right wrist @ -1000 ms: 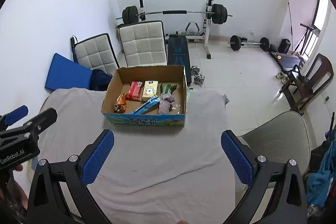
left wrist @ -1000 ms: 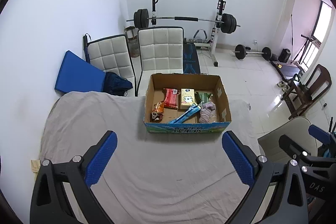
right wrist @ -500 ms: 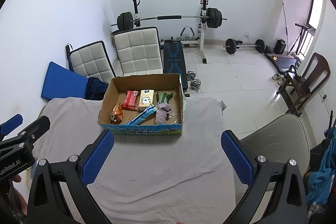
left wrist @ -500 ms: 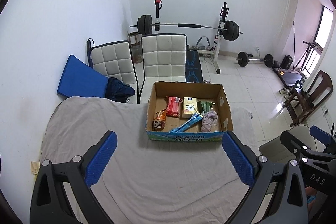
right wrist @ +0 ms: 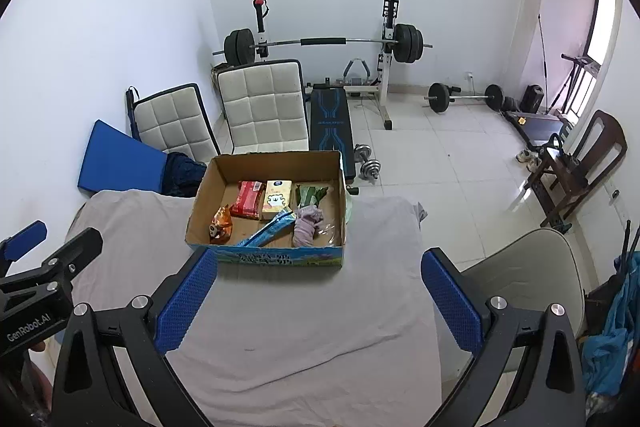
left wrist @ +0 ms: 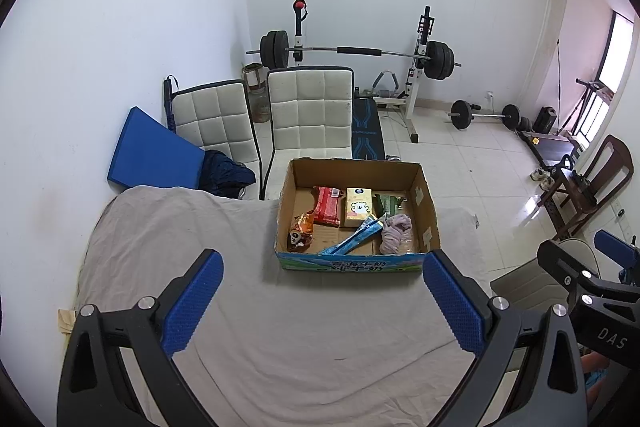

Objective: Organize soft objects

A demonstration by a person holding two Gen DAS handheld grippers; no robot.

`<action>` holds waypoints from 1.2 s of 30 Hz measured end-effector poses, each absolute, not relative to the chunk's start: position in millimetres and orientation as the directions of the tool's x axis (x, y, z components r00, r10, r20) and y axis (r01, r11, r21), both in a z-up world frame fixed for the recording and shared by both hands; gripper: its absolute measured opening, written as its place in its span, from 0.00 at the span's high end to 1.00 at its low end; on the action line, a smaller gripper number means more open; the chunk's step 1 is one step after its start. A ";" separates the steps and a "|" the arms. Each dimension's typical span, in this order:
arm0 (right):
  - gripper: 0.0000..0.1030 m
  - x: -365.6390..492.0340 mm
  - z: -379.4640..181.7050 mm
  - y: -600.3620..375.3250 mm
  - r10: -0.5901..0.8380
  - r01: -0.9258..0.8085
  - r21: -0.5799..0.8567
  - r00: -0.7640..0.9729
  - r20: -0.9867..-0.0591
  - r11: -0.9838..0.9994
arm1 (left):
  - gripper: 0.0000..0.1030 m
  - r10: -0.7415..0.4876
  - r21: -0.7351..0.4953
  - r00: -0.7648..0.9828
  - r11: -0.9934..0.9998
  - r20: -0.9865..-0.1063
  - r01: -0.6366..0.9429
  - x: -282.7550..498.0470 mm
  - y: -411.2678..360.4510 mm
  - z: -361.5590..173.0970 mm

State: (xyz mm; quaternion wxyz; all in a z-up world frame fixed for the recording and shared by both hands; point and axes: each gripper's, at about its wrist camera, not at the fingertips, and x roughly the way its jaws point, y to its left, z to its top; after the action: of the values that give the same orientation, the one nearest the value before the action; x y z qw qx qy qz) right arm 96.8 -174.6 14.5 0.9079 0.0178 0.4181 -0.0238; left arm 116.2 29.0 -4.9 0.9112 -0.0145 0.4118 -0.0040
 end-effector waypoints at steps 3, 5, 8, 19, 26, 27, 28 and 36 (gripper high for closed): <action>0.00 96.3 16.1 -174.5 -0.027 0.055 0.012 0.653 -0.757 0.998 | 0.01 -0.019 -0.029 0.661 1.000 -0.750 -0.005 115.7 28.6 -4.9; 0.00 96.4 16.4 -174.3 -0.027 0.054 0.011 0.653 -0.757 0.999 | 0.01 -0.020 -0.030 0.659 1.000 -0.752 -0.003 115.8 29.1 -5.3; 0.00 97.1 17.0 -173.0 -0.031 0.054 0.006 0.654 -0.756 0.999 | 0.01 -0.020 -0.030 0.655 1.000 -0.755 -0.004 116.3 27.9 -5.1; 0.00 98.2 17.8 -173.2 -0.032 0.052 0.002 0.656 -0.754 0.999 | 0.01 -0.022 -0.035 0.649 0.999 -0.760 -0.007 118.2 26.6 -3.7; 0.00 99.3 21.9 -176.6 -0.036 0.053 0.000 0.661 -0.750 0.999 | 0.01 -0.020 -0.034 0.652 0.999 -0.758 -0.009 119.6 25.6 -4.4; 0.00 98.3 22.9 -177.0 -0.034 0.053 0.001 0.662 -0.749 0.999 | 0.01 -0.020 -0.034 0.652 0.999 -0.758 -0.009 120.3 25.8 -4.0; 0.00 98.4 23.0 -177.0 -0.034 0.053 0.001 0.661 -0.750 0.999 | 0.01 -0.019 -0.033 0.652 0.999 -0.758 -0.010 120.5 26.0 -3.7; 0.00 102.0 28.2 -177.9 -0.040 0.054 -0.006 0.664 -0.746 0.999 | 0.01 -0.010 -0.029 0.656 0.999 -0.755 -0.018 121.6 27.8 -2.8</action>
State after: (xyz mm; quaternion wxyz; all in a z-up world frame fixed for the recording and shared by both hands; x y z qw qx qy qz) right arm 102.0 -177.9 28.2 0.9122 0.0086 0.4089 -0.0259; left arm 121.6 27.8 -2.8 0.9097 -0.0167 0.4149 0.0021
